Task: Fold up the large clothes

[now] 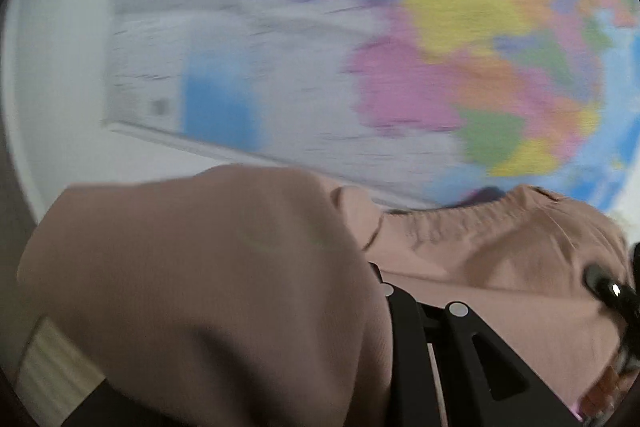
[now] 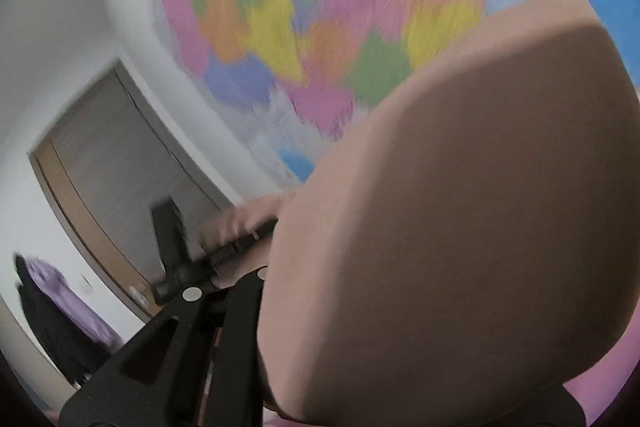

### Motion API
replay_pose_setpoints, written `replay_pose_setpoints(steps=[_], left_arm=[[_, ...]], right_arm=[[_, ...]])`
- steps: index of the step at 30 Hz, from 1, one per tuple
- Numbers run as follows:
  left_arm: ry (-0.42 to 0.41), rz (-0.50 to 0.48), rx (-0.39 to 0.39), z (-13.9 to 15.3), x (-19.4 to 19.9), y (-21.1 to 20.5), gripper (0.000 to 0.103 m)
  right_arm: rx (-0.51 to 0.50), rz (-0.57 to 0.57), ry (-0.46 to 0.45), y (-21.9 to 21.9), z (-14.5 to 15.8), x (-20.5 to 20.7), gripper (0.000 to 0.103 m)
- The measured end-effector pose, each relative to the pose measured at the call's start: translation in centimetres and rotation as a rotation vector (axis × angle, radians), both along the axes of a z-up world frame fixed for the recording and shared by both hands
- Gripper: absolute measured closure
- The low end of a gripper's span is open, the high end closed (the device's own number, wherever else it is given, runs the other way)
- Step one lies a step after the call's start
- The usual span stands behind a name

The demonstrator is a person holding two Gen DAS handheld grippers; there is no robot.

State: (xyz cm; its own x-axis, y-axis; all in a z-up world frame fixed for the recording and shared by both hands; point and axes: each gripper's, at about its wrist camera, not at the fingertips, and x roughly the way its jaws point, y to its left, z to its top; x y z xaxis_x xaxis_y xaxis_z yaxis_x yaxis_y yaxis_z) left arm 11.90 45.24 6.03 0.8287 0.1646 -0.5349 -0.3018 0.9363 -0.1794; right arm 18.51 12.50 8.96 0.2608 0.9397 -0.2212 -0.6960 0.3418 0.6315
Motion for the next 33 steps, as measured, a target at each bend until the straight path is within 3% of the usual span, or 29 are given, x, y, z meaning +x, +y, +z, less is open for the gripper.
replay_pose_setpoints(steps=[4, 6, 9, 10, 12, 14, 16, 17, 19, 20, 23, 26, 30, 31, 33], left_arm=[[0.192, 0.136, -0.041, -8.3, 1.4, 5.5, 0.088], [0.280, 0.163, -0.072, -12.5, 1.5, 6.9, 0.088], [0.250, 0.158, -0.107, -13.4, 0.3, 7.7, 0.084], [0.249, 0.157, -0.103, -13.4, 0.3, 7.8, 0.083], [0.261, 0.144, -0.099, -13.5, 0.3, 8.0, 0.082], [0.263, 0.141, -0.093, -13.6, 0.3, 8.3, 0.082], [0.254, 0.145, -0.108, -13.8, 0.0, 8.9, 0.083], [0.250, 0.149, -0.117, -13.7, 0.0, 9.1, 0.084], [0.253, 0.152, -0.115, -13.4, 0.1, 9.9, 0.086], [0.253, 0.155, -0.107, -13.0, 0.2, 10.2, 0.087], [0.220, 0.196, -0.128, -12.4, 0.0, 11.2, 0.087], [0.264, 0.226, -0.116, -14.1, -0.3, 11.2, 0.084], [0.285, 0.216, -0.078, -14.6, -1.2, 10.6, 0.063], [0.294, 0.210, -0.084, -14.5, -1.4, 10.6, 0.053], [0.304, 0.214, -0.068, -14.3, -2.0, 10.5, 0.047]], right_arm=[[-0.178, 0.066, 0.158, 5.9, -8.6, 0.9, 0.084], [-0.255, 0.070, 0.224, 6.7, -12.2, 1.0, 0.076], [-0.235, 0.071, 0.283, 4.9, -14.4, 1.0, 0.062], [-0.229, 0.073, 0.295, 3.9, -14.6, 1.0, 0.053], [-0.234, 0.074, 0.281, 1.9, -14.2, 1.0, 0.050], [-0.249, 0.044, 0.257, -0.2, -13.8, 0.9, 0.039], [-0.224, 0.014, 0.252, -2.6, -13.5, 0.8, 0.041], [-0.195, 0.027, 0.272, -3.5, -13.4, 1.0, 0.061], [-0.210, 0.053, 0.272, -3.2, -12.5, 1.0, 0.092], [-0.220, 0.063, 0.233, -2.9, -11.5, 0.7, 0.093], [-0.244, 0.080, 0.143, -1.5, -9.6, -0.4, 0.094], [-0.303, 0.074, 0.195, -0.4, -11.2, -0.2, 0.093], [-0.339, 0.063, 0.261, -1.2, -13.7, 0.1, 0.077], [-0.337, 0.052, 0.265, -1.6, -13.6, 0.1, 0.076], [-0.339, 0.042, 0.257, -2.0, -13.3, 0.1, 0.073]])
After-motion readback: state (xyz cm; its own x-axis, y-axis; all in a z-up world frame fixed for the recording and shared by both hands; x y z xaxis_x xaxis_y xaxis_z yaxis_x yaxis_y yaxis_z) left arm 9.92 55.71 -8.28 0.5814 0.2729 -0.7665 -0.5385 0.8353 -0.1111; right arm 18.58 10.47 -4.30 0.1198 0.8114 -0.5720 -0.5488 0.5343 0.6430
